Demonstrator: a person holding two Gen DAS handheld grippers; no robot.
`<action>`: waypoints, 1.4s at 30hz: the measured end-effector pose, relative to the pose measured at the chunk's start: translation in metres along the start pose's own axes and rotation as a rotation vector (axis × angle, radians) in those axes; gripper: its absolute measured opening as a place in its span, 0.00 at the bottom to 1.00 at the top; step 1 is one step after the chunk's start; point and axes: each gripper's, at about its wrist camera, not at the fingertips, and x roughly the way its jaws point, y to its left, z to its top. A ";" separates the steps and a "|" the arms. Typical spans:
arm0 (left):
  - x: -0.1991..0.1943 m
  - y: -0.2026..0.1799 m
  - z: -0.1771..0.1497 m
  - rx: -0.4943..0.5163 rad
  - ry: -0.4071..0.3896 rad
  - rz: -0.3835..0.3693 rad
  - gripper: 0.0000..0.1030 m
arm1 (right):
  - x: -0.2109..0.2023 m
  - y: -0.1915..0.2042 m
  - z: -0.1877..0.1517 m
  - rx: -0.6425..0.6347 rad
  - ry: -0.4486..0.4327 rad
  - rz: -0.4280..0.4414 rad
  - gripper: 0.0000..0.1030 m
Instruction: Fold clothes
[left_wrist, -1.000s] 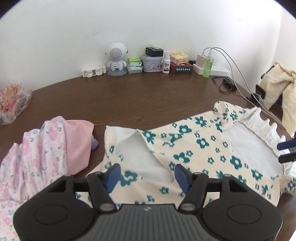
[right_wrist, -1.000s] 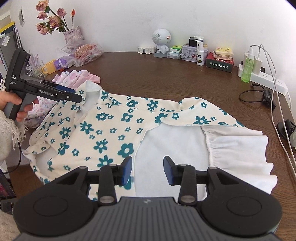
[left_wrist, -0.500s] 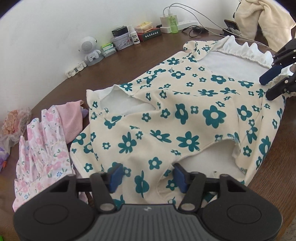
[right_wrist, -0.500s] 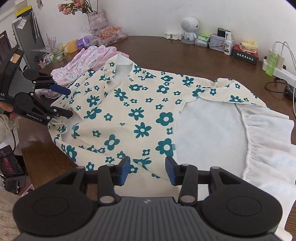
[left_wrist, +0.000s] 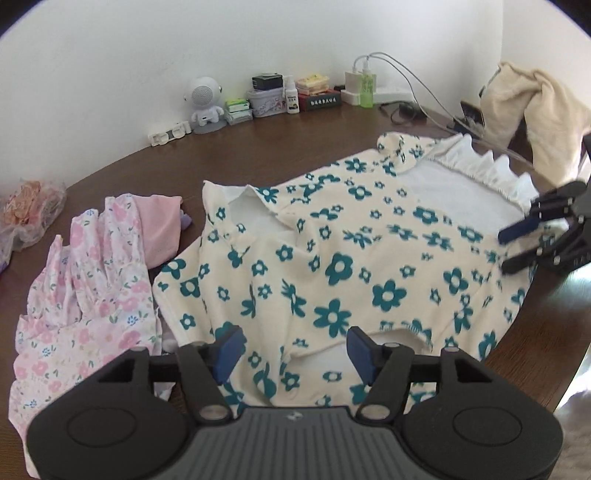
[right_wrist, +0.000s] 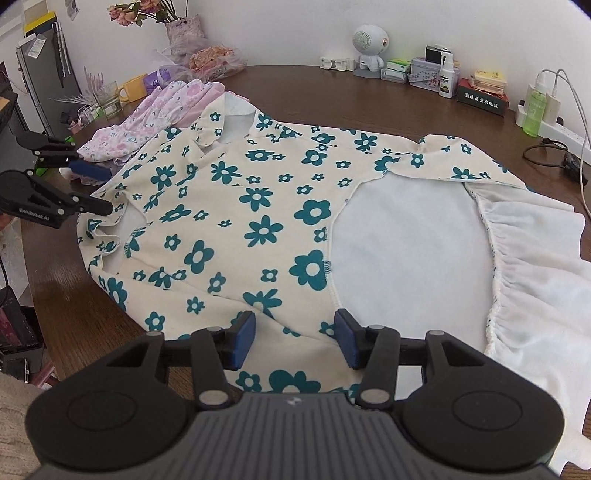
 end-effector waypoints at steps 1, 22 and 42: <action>0.003 0.007 0.010 -0.035 -0.004 0.002 0.59 | 0.000 0.000 -0.001 -0.001 -0.003 0.001 0.50; 0.090 0.088 0.051 -0.292 0.041 0.162 0.32 | -0.001 0.009 -0.007 -0.029 -0.040 -0.009 0.58; 0.002 0.013 -0.063 -0.205 -0.004 0.012 0.33 | -0.018 0.022 0.013 -0.021 -0.105 -0.008 0.58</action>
